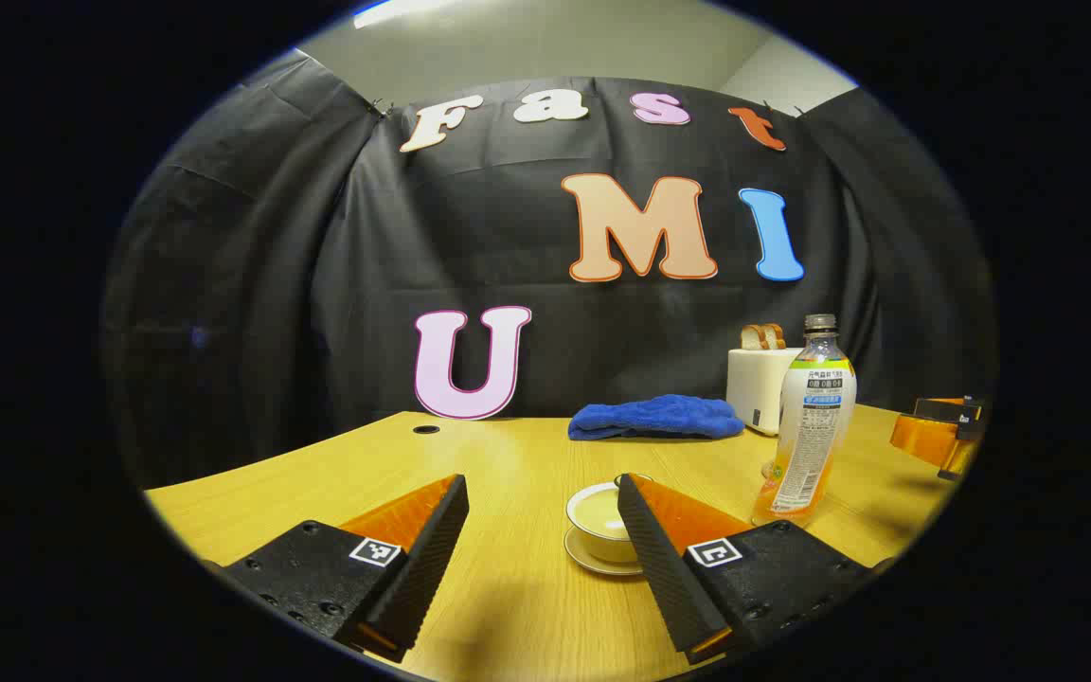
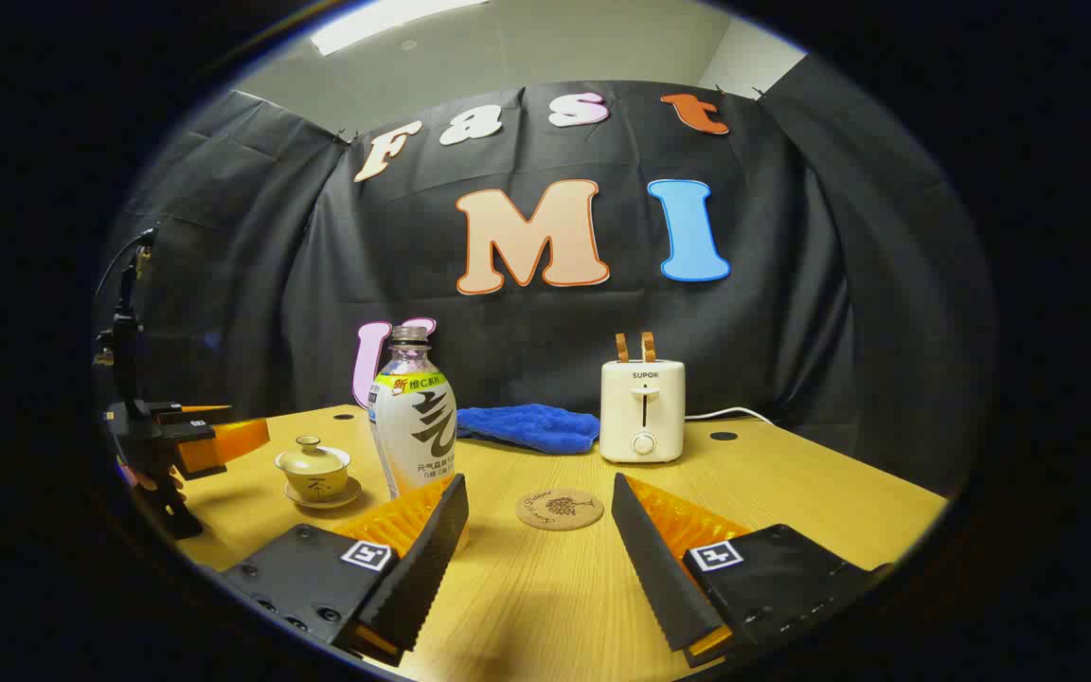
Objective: Open the teacup lid with one hand, grasp the water bottle and pour water into the teacup with the other hand; after pouring, place the water bottle on the coaster and then close the teacup lid.
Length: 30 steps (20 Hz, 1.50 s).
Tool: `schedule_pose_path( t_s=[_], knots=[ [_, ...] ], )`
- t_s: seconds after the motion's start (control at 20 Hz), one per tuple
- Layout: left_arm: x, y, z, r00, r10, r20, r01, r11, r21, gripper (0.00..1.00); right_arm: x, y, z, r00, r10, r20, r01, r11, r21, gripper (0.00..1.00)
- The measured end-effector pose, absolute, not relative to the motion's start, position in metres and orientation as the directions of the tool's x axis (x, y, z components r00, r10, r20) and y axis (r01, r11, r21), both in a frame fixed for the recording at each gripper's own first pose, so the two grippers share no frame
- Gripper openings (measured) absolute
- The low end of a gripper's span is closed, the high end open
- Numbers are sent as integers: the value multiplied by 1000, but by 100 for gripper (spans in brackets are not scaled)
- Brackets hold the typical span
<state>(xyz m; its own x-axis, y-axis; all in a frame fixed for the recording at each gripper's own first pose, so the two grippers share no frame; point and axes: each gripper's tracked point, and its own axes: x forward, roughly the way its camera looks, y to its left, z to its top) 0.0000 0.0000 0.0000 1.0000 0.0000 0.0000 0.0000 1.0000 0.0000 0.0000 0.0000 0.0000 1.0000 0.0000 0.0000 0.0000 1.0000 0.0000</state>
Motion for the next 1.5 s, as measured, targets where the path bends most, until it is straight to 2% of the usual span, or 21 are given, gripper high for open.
schedule_pose_path(
  t_s=[0.25, 0.4, 0.45, 0.5, 0.75, 0.9, 0.95, 1.0, 1.25, 1.35, 1.4, 1.5],
  knots=[
    [0, 0, 0, 1000, 2, -1, -2, 1000, -1, 94, 0, 0, 0, 1000, 0, 0, 0, 1000, 0, 97],
    [-1, 0, -1, 1000, 3, -1, -3, 1000, -1, 94, 0, 0, 0, 1000, 0, 1, 0, 1000, 0, 99],
    [-1, 0, -1, 1000, 4, -1, -4, 1000, -1, 94, 0, 0, 0, 1000, 0, 0, 0, 1000, 0, 97],
    [-1, 1, 0, 1000, 4, -1, -4, 1000, -1, 94, 0, 0, 0, 1000, 0, 1, 0, 1000, 0, 99],
    [0, 1, -1, 1000, 7, -1, -7, 1000, -1, 93, 0, 0, 0, 1000, 0, 1, 0, 1000, 0, 97],
    [0, 0, -2, 1000, 7, -1, -7, 1000, -1, 93, 0, 0, 0, 1000, 0, 0, 0, 1000, 0, 99],
    [0, 1, -1, 1000, 7, -1, -7, 1000, -2, 93, 0, 0, 0, 1000, 0, 0, 0, 1000, 0, 97],
    [0, 0, -1, 1000, 7, -1, -7, 1000, -2, 93, 0, 0, 0, 1000, 0, 1, 0, 1000, 0, 99],
    [-1, 0, -2, 1000, 7, -1, -7, 1000, -2, 93, 0, 0, 0, 1000, 0, 1, 0, 1000, 0, 97],
    [1, 0, 0, 1000, 5, -1, -5, 1000, -3, 93, 0, 1, 0, 1000, -1, 1, 1, 1000, 0, 99],
    [0, 0, -1, 1000, 2, 0, -2, 1000, -3, 94, 0, 1, 0, 1000, 0, 1, 0, 1000, 0, 97],
    [0, -4, 0, 1000, -14, 2, 14, 1000, -3, 94, 0, 1, 0, 1000, -1, 1, 1, 1000, 0, 99]
  ],
)
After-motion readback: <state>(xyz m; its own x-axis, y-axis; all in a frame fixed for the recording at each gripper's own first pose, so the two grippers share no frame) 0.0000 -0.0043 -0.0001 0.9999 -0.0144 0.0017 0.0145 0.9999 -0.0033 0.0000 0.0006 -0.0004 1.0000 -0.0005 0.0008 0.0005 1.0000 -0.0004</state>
